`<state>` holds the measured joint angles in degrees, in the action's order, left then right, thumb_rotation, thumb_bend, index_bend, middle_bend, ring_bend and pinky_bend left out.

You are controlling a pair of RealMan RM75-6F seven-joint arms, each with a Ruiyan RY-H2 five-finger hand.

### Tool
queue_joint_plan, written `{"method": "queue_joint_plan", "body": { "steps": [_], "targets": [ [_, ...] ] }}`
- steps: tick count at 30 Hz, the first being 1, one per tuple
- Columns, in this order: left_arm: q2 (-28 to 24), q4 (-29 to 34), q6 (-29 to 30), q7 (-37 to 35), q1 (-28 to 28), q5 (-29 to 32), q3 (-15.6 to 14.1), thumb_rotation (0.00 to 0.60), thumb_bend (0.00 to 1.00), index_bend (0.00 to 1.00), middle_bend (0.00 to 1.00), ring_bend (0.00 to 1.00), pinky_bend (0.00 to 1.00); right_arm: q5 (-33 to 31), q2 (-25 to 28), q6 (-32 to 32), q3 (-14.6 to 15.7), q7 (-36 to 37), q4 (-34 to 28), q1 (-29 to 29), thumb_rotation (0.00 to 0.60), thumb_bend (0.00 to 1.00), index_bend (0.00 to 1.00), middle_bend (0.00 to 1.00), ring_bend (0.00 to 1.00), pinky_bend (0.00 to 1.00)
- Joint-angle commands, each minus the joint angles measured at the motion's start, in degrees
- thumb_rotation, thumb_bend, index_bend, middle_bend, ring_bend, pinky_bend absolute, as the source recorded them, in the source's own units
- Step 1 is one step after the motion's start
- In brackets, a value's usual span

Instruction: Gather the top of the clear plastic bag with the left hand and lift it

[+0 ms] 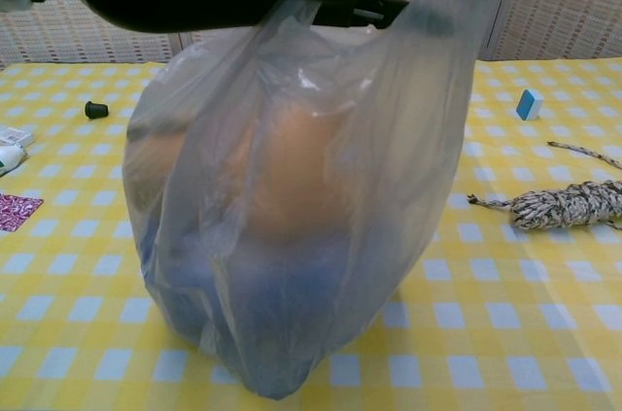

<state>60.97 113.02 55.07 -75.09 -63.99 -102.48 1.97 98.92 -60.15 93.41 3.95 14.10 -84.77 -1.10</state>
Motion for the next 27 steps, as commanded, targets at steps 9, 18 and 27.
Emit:
{"method": "queue_joint_plan", "body": {
  "steps": [9,18,27],
  "targets": [
    [1.5,-1.7,2.1,-10.2,-2.4,-0.3,0.2,0.6,0.08,0.0,0.08,0.0,0.2,-0.1,0.0,-0.2,-0.1,0.0,0.1,0.1,0.6,0.34,0.0,0.0,0.0,0.0],
    [3.4,-3.1,1.4,-18.6,-3.8,2.9,1.4,0.6,0.11,0.0,0.08,0.02,0.28,-0.4,0.0,-0.2,-0.2,0.1,0.1,0.1,0.6,0.34,0.0,0.0,0.0,0.0],
    [3.7,-2.9,1.0,-23.7,-3.9,5.4,1.6,0.6,0.13,0.15,0.3,0.32,0.57,-0.7,0.2,-0.2,-0.3,0.5,0.2,0.1,0.6,0.34,0.0,0.0,0.0,0.0]
  ]
}}
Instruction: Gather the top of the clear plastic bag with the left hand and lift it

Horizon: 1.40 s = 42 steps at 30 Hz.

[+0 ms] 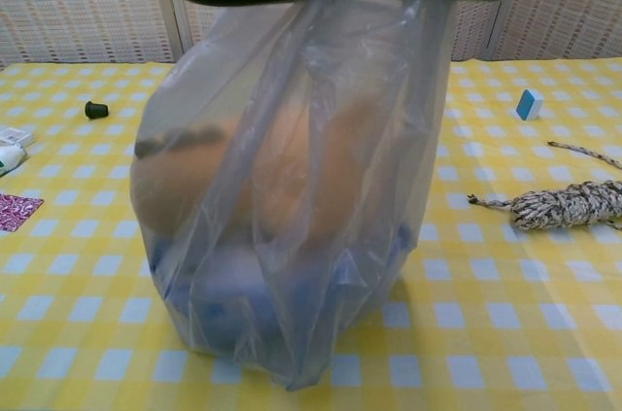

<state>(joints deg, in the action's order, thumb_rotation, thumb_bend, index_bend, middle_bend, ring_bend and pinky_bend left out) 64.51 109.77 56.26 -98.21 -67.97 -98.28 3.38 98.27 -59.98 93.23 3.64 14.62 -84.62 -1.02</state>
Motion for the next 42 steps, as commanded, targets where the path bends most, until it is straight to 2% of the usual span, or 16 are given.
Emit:
{"method": "queue_joint_plan", "body": {
  "steps": [1,8,13,16,18,19,21,22,23,26,31,36,42],
  "targets": [
    [0.1,0.5,-0.3,-0.7,0.1,1.5,0.3,0.6,0.14,0.18,0.34,0.35,0.6,0.0,0.0,0.0,0.0,0.0,0.0,0.0,0.6,0.34,0.0,0.0,0.0,0.0],
    [-0.8,3.3,-2.8,3.4,0.8,6.7,1.5,0.6,0.21,0.36,0.53,0.52,0.75,-0.1,0.1,0.0,0.0,0.1,0.0,0.0,0.6,0.34,0.0,0.0,0.0,0.0],
    [-2.2,6.4,-6.3,9.5,1.3,12.5,2.7,0.6,0.28,0.47,0.68,0.66,0.9,0.1,0.0,0.0,0.0,0.2,0.0,0.0,0.6,0.34,0.0,0.0,0.0,0.0],
    [-3.0,8.4,-8.4,15.2,1.5,18.3,3.8,0.6,0.39,0.47,0.7,0.76,0.98,0.2,0.1,0.2,0.1,0.3,0.0,0.0,0.6,0.34,0.0,0.0,0.0,0.0],
    [-3.1,10.0,-8.9,18.0,2.0,22.3,4.8,0.6,0.46,0.49,0.72,0.82,1.0,0.3,0.1,0.4,0.1,0.4,0.0,-0.1,0.6,0.34,0.0,0.0,0.0,0.0],
    [-3.1,10.8,-8.7,19.6,2.5,24.6,5.4,0.6,0.52,0.5,0.73,0.83,1.0,0.4,0.2,0.5,0.1,0.5,0.0,-0.2,0.6,0.34,0.0,0.0,0.0,0.0],
    [-3.1,12.0,-8.4,21.5,3.2,27.2,6.4,0.6,0.72,0.48,0.75,0.85,1.0,0.6,0.2,0.7,0.2,0.6,0.0,-0.3,0.6,0.34,0.0,0.0,0.0,0.0],
    [-3.2,12.7,-8.5,22.6,3.5,28.6,6.9,0.6,0.79,0.47,0.76,0.86,1.0,0.7,0.2,0.9,0.2,0.7,0.0,-0.3,0.6,0.34,0.0,0.0,0.0,0.0],
    [-3.4,13.2,-8.8,23.2,3.8,29.7,7.3,0.6,0.82,0.46,0.76,0.87,1.0,0.8,0.2,1.0,0.3,0.7,0.0,-0.3,0.6,0.34,0.0,0.0,0.0,0.0],
    [-4.4,14.8,-9.5,24.9,4.7,33.2,8.8,0.6,0.82,0.45,0.77,0.88,1.0,1.2,0.2,1.1,0.4,0.8,-0.1,-0.3,0.6,0.34,0.0,0.0,0.0,0.0],
    [-7.1,17.1,-11.1,25.2,6.5,35.5,11.9,0.6,0.82,0.42,0.77,0.88,1.0,1.5,0.2,1.1,0.6,1.0,-0.1,-0.3,0.6,0.34,0.0,0.0,0.0,0.0],
    [-11.7,19.3,-12.4,22.0,9.3,35.8,17.2,0.6,0.83,0.41,0.77,0.88,1.0,1.8,0.4,1.2,0.8,1.2,-0.2,-0.3,0.6,0.34,0.0,0.0,0.0,0.0],
    [-19.8,20.0,-13.2,19.5,12.6,35.9,24.0,0.6,0.83,0.42,0.77,0.88,1.0,2.1,0.4,1.3,1.1,1.6,0.0,-0.4,0.6,0.34,0.0,0.0,0.0,0.0]
  ]
}}
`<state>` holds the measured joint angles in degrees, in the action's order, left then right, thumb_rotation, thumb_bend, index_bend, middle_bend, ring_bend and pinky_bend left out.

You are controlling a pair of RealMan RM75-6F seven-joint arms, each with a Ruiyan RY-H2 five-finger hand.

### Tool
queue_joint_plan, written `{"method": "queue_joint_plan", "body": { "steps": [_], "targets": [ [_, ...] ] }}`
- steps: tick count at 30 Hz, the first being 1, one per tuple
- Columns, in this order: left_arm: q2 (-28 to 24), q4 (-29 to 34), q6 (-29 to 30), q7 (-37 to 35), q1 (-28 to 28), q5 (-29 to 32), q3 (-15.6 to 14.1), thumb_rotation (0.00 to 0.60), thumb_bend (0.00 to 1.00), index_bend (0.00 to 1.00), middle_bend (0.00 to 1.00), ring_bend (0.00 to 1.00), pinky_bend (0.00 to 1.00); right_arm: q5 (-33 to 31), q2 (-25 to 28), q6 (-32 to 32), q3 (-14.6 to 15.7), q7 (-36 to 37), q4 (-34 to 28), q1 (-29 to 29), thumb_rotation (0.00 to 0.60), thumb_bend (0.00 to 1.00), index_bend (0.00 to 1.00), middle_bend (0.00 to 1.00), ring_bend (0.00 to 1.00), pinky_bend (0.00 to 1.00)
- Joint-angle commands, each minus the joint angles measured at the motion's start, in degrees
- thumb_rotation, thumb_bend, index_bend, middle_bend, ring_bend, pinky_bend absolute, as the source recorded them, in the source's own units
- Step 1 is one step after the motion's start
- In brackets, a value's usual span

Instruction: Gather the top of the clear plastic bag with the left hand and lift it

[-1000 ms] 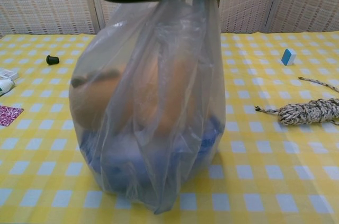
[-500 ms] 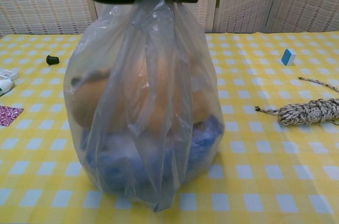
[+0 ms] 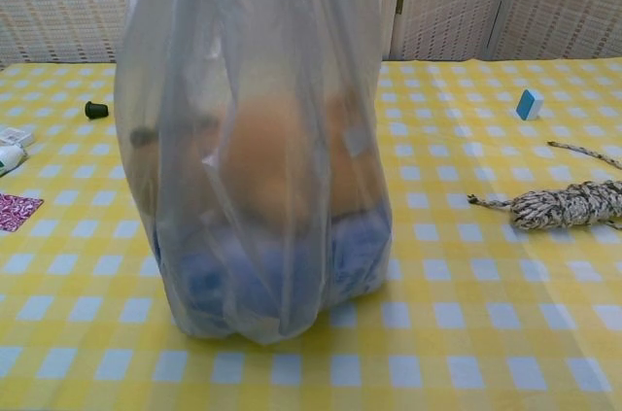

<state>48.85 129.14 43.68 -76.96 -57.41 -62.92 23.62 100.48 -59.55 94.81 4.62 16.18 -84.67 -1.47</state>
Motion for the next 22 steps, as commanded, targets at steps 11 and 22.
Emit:
{"method": "queue_joint_plan", "body": {
  "steps": [11,22],
  "targets": [
    [-17.4,0.4,-4.5,-9.6,4.7,5.3,19.0,0.6,0.82,0.43,0.77,0.88,1.0,-0.4,0.2,0.5,-0.1,0.8,-0.1,-0.3,0.6,0.34,0.0,0.0,0.0,0.0],
    [-17.9,-0.1,-8.3,-9.4,6.6,8.2,22.1,0.6,0.82,0.43,0.77,0.88,1.0,-0.1,0.1,-0.5,-0.1,0.7,-0.1,0.4,0.6,0.34,0.0,0.0,0.0,0.0]
  ]
}}
